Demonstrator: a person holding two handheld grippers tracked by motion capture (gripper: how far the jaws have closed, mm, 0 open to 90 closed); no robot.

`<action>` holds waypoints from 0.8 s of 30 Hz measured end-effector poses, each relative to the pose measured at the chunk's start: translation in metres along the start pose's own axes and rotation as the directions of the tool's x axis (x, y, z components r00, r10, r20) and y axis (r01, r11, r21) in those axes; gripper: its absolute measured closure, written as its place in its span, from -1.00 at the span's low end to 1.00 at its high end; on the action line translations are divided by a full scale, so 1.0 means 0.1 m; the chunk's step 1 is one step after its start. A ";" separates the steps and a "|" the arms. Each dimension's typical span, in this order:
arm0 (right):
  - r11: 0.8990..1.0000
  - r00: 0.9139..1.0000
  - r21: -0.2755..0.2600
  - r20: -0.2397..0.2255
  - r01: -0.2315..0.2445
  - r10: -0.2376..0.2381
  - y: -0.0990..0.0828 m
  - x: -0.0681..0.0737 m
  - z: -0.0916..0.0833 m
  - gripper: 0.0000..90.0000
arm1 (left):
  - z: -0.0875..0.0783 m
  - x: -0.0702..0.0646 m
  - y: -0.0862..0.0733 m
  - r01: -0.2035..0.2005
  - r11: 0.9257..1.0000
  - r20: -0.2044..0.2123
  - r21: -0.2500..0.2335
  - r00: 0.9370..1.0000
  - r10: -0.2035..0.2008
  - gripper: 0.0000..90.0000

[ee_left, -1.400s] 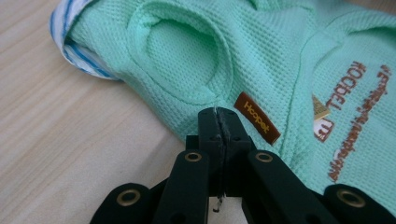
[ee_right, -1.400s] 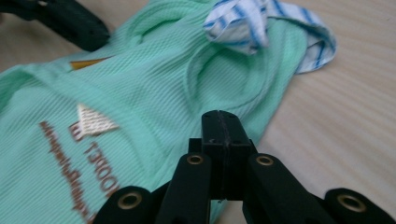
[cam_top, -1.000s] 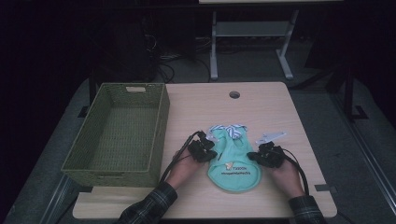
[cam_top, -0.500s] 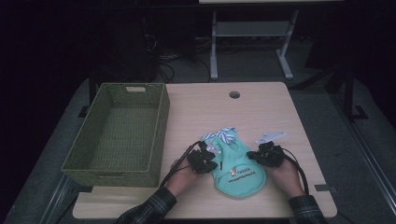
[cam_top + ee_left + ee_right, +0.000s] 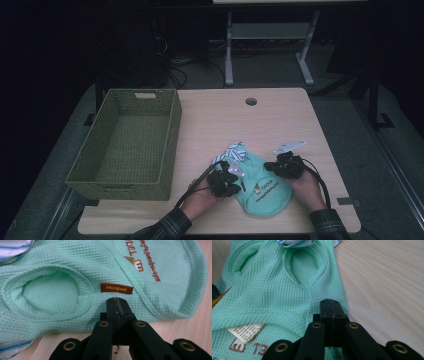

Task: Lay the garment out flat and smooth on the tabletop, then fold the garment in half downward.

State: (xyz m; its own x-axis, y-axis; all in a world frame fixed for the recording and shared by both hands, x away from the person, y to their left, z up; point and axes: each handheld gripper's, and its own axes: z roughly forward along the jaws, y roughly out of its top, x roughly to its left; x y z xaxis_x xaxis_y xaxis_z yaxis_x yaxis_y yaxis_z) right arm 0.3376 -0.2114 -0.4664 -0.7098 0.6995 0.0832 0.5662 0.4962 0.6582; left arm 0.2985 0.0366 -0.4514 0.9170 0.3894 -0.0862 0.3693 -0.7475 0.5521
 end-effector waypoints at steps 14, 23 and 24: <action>1.000 1.000 -0.001 -0.002 0.000 0.000 0.00 0.00 0.00 0.99 | -0.29 0.48 -0.03 0.135 0.984 -0.099 -0.119 0.984 -0.147 0.44; 1.000 1.000 0.000 0.000 -0.001 0.001 0.00 0.00 0.00 0.99 | -0.29 0.77 -0.01 0.206 0.966 -0.141 -0.158 0.963 -0.228 0.21; 1.000 1.000 -0.001 0.002 0.001 -0.001 0.00 0.00 0.00 0.99 | -0.27 0.78 -0.02 0.210 0.966 -0.140 -0.153 0.963 -0.232 0.19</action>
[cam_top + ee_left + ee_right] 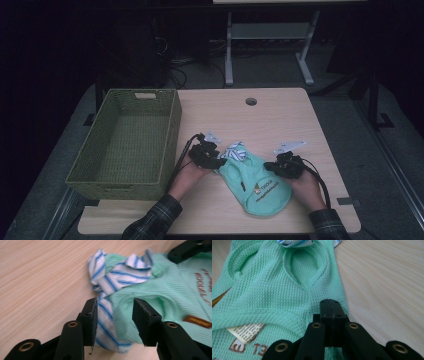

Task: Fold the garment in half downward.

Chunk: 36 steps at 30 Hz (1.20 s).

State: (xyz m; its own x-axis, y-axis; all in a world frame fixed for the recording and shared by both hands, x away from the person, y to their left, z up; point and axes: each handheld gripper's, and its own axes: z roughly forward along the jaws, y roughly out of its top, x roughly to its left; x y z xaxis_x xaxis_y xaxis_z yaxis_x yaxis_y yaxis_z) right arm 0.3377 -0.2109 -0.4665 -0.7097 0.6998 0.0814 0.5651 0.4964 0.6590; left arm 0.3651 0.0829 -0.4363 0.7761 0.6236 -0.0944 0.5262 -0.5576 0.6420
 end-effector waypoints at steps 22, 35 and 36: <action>1.000 1.000 0.002 0.001 0.001 -0.001 0.00 0.00 0.00 0.99 | 0.18 -0.03 -0.13 -0.072 0.995 -0.033 0.065 0.997 0.074 0.27; 0.997 0.996 -0.083 -0.086 0.009 -0.016 0.14 0.17 -0.18 0.99 | 0.17 -0.05 -0.12 -0.063 0.995 -0.012 0.074 0.998 0.064 0.71; 0.996 0.995 -0.084 -0.093 0.016 -0.024 0.15 0.21 -0.17 0.99 | 0.17 -0.05 -0.12 -0.058 0.996 -0.013 0.073 0.998 0.059 0.72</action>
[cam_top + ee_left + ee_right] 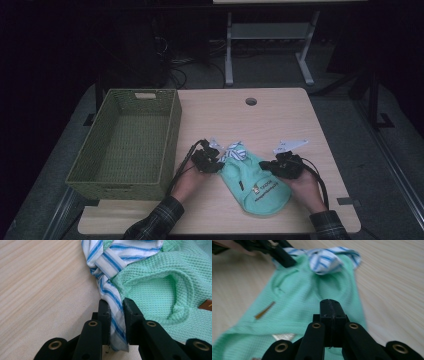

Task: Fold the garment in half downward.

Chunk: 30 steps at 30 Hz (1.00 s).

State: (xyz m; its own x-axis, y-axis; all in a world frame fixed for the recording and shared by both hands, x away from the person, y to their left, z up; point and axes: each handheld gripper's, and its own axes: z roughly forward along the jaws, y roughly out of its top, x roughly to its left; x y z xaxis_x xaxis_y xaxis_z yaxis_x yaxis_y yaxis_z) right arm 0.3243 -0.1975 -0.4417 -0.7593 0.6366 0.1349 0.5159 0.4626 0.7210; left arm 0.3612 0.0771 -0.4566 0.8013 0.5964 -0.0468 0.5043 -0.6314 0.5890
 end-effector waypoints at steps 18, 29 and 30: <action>0.991 0.997 0.107 -0.034 0.077 -0.074 0.02 0.21 0.41 0.99 | -0.12 0.05 0.03 0.084 0.993 0.027 -0.082 0.996 -0.082 0.77; 0.993 0.998 0.105 -0.038 0.061 -0.058 0.02 0.20 0.41 0.99 | -0.38 -0.03 0.11 0.058 0.980 0.083 -0.192 0.996 -0.042 0.78; 0.993 0.997 0.102 -0.038 0.066 -0.062 0.02 0.20 0.41 0.99 | -0.40 -0.03 0.12 0.047 0.977 0.092 -0.208 0.995 -0.028 0.78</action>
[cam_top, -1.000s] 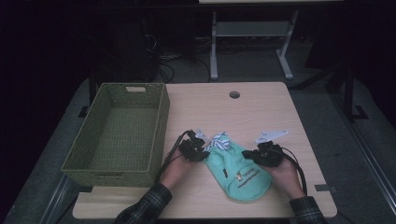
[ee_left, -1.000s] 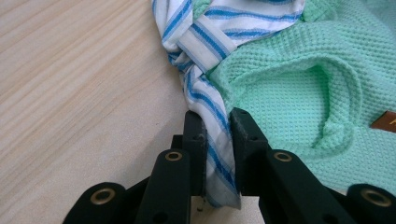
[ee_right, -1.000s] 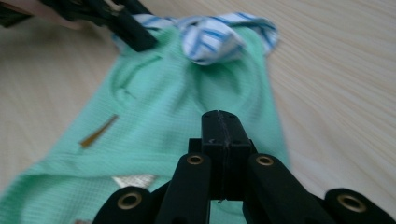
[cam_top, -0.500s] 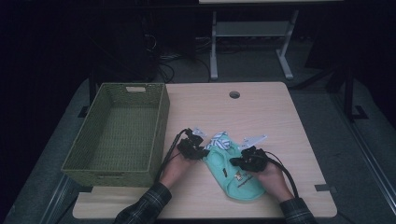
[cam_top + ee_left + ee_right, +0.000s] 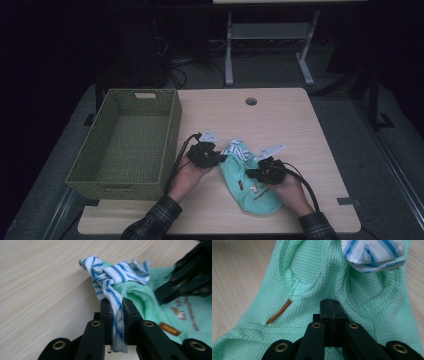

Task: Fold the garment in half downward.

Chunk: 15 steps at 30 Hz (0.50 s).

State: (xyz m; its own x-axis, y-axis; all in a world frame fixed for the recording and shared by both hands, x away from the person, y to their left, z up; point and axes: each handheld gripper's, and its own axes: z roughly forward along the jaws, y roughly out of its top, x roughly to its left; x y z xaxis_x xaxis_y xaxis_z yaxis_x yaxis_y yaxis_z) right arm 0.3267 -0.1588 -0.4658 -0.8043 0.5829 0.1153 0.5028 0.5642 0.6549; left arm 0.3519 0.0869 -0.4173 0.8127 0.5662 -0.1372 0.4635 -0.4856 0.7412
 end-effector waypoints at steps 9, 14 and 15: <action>1.000 1.000 -0.012 -0.012 -0.011 0.011 0.04 -0.03 0.04 0.99 | -0.10 -0.17 0.10 -0.041 0.997 0.033 -0.069 0.999 0.043 0.78; 0.999 1.000 -0.038 -0.006 -0.030 0.030 0.00 -0.06 -0.15 0.99 | -0.13 -0.13 0.11 -0.038 0.996 -0.011 -0.074 0.999 0.037 0.79; 0.999 1.000 -0.040 0.004 -0.024 0.024 -0.02 -0.07 -0.19 0.99 | -0.15 -0.12 0.11 -0.037 0.996 -0.026 -0.076 0.999 0.035 0.79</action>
State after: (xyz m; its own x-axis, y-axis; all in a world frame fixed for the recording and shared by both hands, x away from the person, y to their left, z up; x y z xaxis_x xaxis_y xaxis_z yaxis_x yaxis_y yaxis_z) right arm 0.3252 -0.1752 -0.4538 -0.7905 0.5989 0.1281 0.5089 0.5258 0.6816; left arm 0.3421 0.0844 -0.3980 0.8191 0.5659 -0.0942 0.4052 -0.4544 0.7933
